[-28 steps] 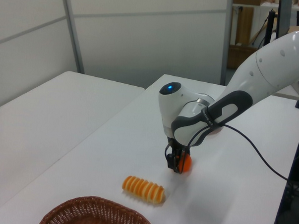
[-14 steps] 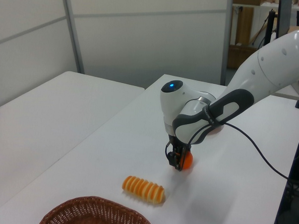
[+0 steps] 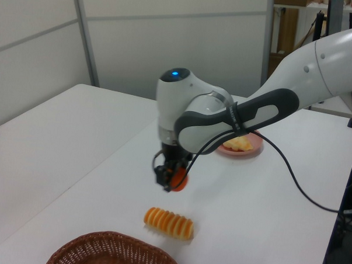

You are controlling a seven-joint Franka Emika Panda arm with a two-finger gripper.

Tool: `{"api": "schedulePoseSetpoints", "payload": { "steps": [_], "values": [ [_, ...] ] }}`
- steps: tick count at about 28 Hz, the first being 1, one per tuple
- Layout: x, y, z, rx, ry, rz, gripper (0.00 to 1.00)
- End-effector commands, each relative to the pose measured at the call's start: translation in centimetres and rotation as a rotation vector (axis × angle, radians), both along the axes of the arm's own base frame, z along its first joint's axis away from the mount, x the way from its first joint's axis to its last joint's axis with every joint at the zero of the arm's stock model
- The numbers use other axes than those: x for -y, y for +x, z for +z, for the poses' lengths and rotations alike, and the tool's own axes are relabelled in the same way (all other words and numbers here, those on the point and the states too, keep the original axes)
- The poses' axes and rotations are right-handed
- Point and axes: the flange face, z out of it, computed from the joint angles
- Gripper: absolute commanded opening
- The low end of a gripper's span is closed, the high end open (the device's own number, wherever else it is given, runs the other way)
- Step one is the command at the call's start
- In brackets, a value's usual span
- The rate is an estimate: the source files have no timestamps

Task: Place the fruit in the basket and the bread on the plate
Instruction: 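Carry the orange to the basket and release it beside the apple, then move the gripper to the striped bread roll and grasp it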

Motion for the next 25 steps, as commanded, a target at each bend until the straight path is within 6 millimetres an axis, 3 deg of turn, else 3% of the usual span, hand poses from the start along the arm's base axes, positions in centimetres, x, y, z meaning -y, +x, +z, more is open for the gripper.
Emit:
{"api": "schedulePoseSetpoints", "payload": {
  "steps": [1,2,3,8,12,13,14,15,16,21,25],
  "values": [
    [-6.8,-0.7,0.6,-0.001,0.028,0.008,0.0],
    [-8.1,-0.7,0.6,0.002,0.031,0.013,0.0],
    [-10.8,-0.9,-0.3,-0.003,0.03,0.023,0.0],
    [-17.3,-1.8,-3.2,-0.015,0.014,0.038,0.0],
    [-20.6,-2.7,-5.0,-0.024,0.003,0.044,0.0],
    [-21.9,-3.1,-5.2,-0.019,0.002,0.041,0.14],
    [-22.3,-3.3,-5.2,-0.016,0.003,0.038,0.4],
    [-22.6,-3.5,-5.2,-0.016,0.005,0.029,0.85],
    [-22.9,-3.6,-5.1,-0.013,0.006,0.022,1.0],
    [-23.3,-4.0,-4.9,-0.005,0.001,0.001,1.0],
    [-21.4,-3.1,-4.5,-0.005,-0.011,-0.023,1.0]
  ]
}}
